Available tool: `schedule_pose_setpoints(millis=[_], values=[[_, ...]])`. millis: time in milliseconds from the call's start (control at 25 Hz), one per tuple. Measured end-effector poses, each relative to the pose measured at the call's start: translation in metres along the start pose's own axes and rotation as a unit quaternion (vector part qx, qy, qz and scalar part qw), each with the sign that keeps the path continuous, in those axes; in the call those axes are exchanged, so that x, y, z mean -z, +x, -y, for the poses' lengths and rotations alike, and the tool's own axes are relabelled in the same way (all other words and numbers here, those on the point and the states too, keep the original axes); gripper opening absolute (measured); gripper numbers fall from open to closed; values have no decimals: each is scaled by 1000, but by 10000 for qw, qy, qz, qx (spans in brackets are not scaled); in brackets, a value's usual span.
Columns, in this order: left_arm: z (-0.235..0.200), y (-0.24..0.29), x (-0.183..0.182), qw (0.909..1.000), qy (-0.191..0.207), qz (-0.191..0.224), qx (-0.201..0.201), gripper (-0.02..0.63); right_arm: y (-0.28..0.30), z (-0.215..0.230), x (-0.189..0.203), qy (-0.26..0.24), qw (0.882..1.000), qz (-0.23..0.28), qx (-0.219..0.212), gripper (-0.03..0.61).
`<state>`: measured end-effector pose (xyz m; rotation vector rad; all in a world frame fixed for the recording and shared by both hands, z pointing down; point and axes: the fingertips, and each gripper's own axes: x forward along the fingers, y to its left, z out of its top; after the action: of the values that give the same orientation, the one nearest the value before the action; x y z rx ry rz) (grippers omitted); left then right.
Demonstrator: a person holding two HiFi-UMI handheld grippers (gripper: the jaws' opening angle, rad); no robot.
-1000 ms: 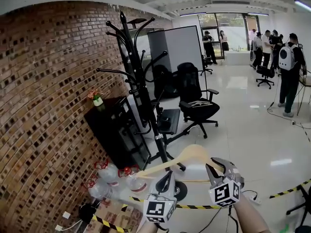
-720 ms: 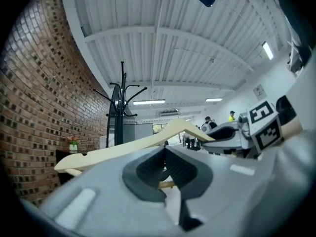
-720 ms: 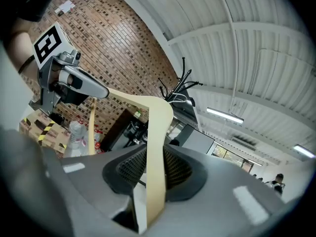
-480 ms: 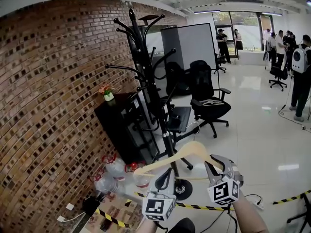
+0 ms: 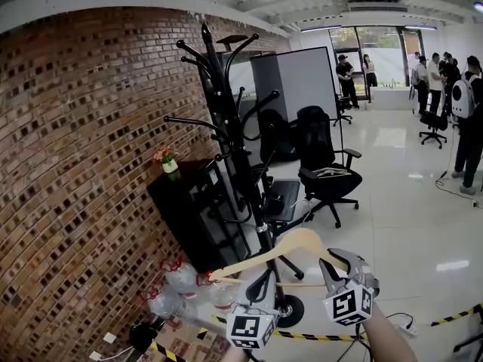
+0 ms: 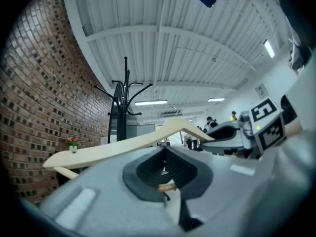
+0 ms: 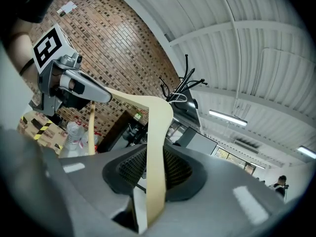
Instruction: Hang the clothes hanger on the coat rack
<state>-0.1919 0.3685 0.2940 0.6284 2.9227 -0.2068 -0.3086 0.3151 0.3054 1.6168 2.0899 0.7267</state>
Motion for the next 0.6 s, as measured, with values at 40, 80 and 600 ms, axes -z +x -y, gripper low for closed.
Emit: schedule_pose_setpoints(millis=[40, 80, 600], values=[[-5, 4, 2, 10000, -19, 23, 37, 5, 5, 0, 2, 14, 10000, -23, 49, 97], [-9, 8, 4, 9999, -39, 46, 83, 5, 9, 0, 2, 28, 9999, -51, 87, 97], [-120, 30, 0, 9983, -100, 236, 518, 5, 102, -42, -44, -286, 9981, -363, 406, 97]])
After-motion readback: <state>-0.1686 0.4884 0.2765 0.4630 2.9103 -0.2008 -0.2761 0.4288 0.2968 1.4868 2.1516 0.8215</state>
